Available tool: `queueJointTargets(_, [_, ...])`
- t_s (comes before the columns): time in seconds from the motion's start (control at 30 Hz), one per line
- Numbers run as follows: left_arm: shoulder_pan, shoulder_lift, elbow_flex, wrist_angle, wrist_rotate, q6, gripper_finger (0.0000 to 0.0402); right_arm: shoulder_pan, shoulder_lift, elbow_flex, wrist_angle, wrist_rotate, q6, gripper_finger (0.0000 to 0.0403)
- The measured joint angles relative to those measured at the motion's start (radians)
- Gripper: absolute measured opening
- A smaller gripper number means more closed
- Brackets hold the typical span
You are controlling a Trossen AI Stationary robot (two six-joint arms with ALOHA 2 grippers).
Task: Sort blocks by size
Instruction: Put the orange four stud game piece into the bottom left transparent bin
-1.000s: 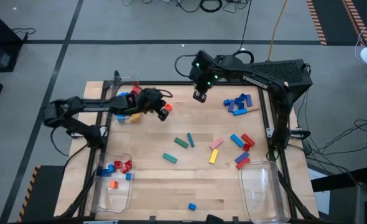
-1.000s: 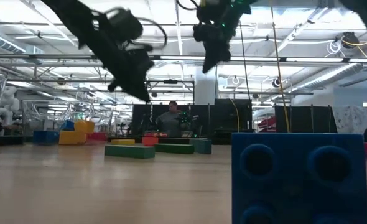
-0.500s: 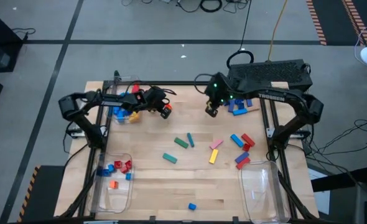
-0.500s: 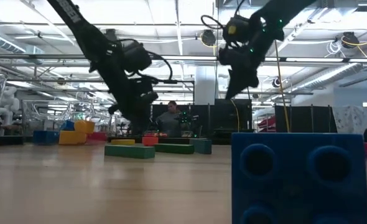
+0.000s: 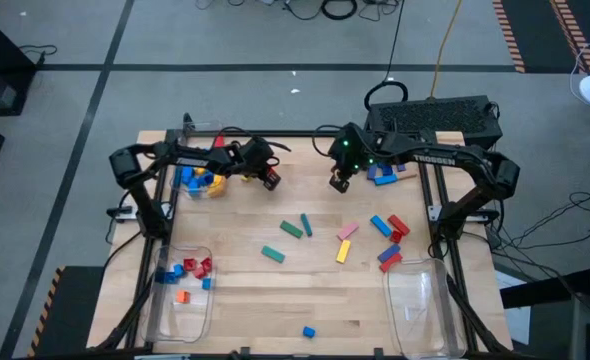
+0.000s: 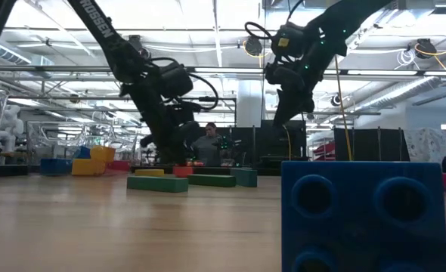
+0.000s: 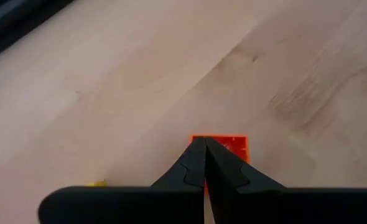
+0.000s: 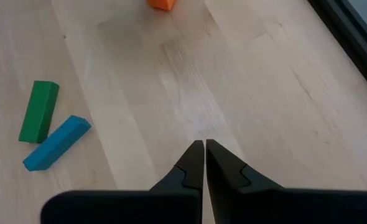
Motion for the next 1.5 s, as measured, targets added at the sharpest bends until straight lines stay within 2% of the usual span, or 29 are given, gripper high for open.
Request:
queueJointTargets(0.23, [-0.074, -0.024, 0.000, -0.062, 0.122, 0.008, 0.0008, 0.026, 0.000, 0.000, -0.001, 0.000, -0.001, 0.0000])
queueJointTargets(0.37, [-0.156, -0.077, -0.003, -0.084, 0.086, 0.025, 0.0008, 0.039, 0.000, 0.000, 0.000, 0.000, -0.002, 0.0000])
queueJointTargets(0.53, [-0.209, -0.120, -0.003, -0.100, 0.031, 0.026, 0.0020, 0.039, 0.000, 0.000, 0.000, 0.001, 0.001, 0.0000])
queueJointTargets(0.63, [-0.232, -0.125, -0.001, -0.123, 0.032, 0.083, 0.0056, 0.040, 0.000, 0.000, -0.003, 0.000, 0.003, 0.0000])
queueJointTargets(0.73, [-0.253, -0.122, -0.003, -0.185, 0.020, 0.141, 0.0116, 0.047, 0.000, 0.000, -0.025, 0.000, 0.004, 0.0000])
queueJointTargets(0.93, [-0.276, -0.118, -0.003, -0.168, -0.052, 0.204, 0.0242, 0.091, 0.000, 0.000, -0.048, 0.002, 0.016, 0.0000])
queueJointTargets(1.07, [-0.276, -0.118, -0.003, -0.164, -0.054, 0.264, 0.0297, 0.132, 0.000, 0.000, -0.047, 0.002, 0.019, 0.0000])
queueJointTargets(1.2, [-0.273, -0.118, -0.003, -0.165, -0.047, 0.297, 0.0325, 0.164, 0.000, 0.000, -0.047, 0.007, 0.024, 0.0000])
queueJointTargets(1.5, [-0.260, -0.084, -0.016, -0.162, -0.034, 0.348, 0.0329, 0.192, 0.000, 0.000, -0.039, 0.007, 0.024, 0.0000])
